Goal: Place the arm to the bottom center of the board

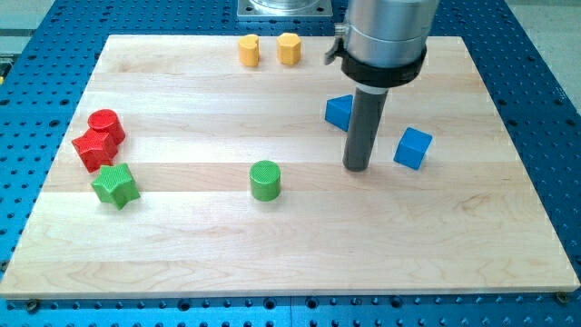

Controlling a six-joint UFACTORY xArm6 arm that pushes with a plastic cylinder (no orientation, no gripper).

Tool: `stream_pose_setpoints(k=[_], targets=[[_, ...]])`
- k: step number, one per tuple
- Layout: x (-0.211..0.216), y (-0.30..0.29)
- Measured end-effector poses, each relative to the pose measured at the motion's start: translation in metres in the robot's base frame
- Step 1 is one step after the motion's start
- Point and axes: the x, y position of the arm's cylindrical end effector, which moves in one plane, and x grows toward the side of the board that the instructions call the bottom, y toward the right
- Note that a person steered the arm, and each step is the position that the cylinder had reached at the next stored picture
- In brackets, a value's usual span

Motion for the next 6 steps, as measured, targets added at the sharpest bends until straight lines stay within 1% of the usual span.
stream_pose_setpoints(k=[1, 2, 3, 4, 5, 6], targets=[[-0.011, 0.007], [0.078, 0.006], [0.111, -0.042], [0.094, -0.064], [0.111, -0.063], [0.130, -0.049]])
